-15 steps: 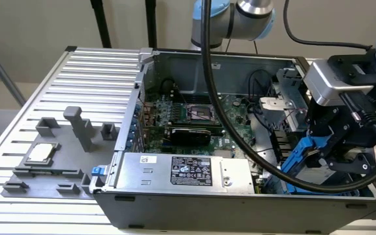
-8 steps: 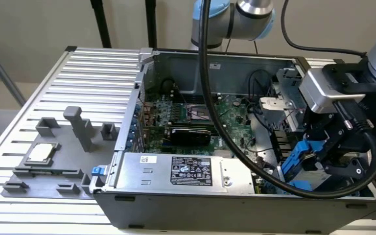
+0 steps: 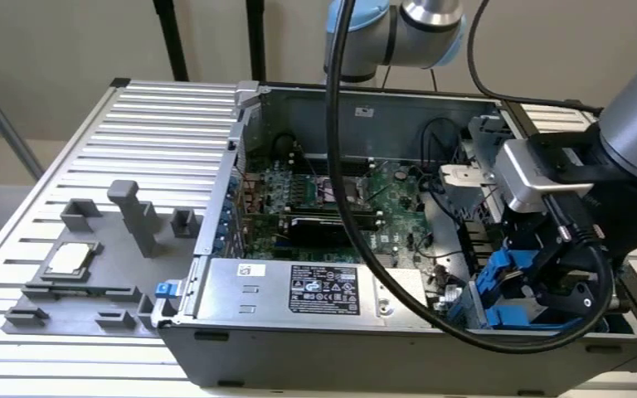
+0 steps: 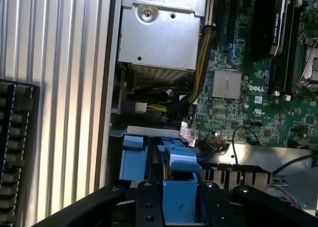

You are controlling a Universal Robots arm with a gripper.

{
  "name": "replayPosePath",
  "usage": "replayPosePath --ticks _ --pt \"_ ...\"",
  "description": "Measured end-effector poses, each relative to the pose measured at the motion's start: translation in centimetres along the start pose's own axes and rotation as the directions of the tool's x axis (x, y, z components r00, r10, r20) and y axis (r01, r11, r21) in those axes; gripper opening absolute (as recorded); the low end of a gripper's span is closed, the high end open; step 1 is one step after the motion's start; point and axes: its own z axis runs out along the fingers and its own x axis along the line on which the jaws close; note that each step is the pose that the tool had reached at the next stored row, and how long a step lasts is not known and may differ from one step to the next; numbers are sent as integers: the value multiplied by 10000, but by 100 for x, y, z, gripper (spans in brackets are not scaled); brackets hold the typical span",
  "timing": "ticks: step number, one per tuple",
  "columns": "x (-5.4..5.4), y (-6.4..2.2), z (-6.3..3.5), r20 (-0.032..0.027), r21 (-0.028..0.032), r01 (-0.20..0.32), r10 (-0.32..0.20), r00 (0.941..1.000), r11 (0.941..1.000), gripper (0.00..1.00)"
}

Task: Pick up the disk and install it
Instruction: 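Insert the disk into the insertion slot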

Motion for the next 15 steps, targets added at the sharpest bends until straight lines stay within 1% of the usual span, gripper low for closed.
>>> replayPosePath --ticks 3,5,12,14,15 --pt "4 7 49 1 -4 -2 2 10000 10000 0" --pt "5 8 65 1 -6 -1 1 10000 10000 0" --pt "6 9 66 1 -6 -2 2 10000 10000 0" --pt "5 8 69 13 -5 0 0 10000 10000 0" --pt "5 8 70 10 -5 -1 1 10000 10000 100"
